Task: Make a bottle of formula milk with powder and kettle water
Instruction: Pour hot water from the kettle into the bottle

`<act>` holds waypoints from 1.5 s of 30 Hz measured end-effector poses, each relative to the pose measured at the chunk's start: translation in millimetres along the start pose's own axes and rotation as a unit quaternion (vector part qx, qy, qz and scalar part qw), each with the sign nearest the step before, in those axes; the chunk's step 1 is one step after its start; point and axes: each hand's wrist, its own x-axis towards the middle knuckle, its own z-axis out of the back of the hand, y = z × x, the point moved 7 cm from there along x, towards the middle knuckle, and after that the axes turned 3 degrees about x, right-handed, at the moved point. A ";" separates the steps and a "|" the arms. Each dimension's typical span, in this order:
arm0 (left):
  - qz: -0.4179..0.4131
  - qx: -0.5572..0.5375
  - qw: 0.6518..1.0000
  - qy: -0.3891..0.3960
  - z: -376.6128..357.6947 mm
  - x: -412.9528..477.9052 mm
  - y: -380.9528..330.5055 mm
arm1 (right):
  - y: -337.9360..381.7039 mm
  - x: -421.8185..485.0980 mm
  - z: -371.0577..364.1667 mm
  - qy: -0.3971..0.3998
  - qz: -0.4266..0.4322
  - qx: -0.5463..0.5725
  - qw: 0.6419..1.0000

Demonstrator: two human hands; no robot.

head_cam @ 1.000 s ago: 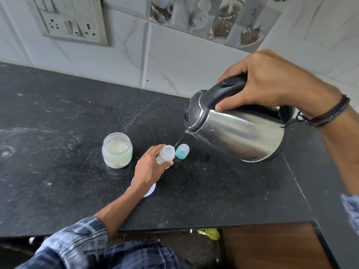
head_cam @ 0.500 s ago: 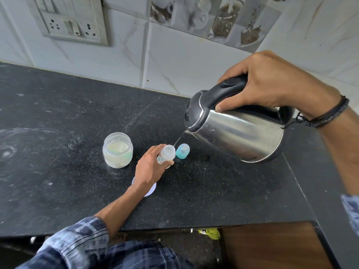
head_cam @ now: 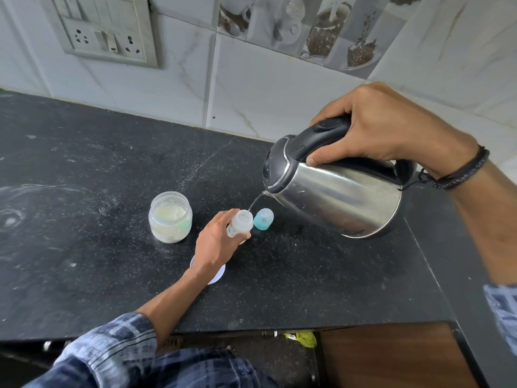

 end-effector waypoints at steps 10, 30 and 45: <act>0.005 0.006 1.000 -0.002 -0.4 -0.2 1.9 | -28.6 -4.2 -26.3 -0.021 -0.010 0.049 0.999; -0.001 -0.001 1.000 0.005 1.1 -0.5 -0.6 | -160.5 -112.0 -124.9 -0.293 -0.188 0.366 0.863; 0.002 -0.006 1.000 0.005 1.1 -0.7 -0.8 | -190.3 -148.0 -168.3 -0.498 -0.268 0.401 0.721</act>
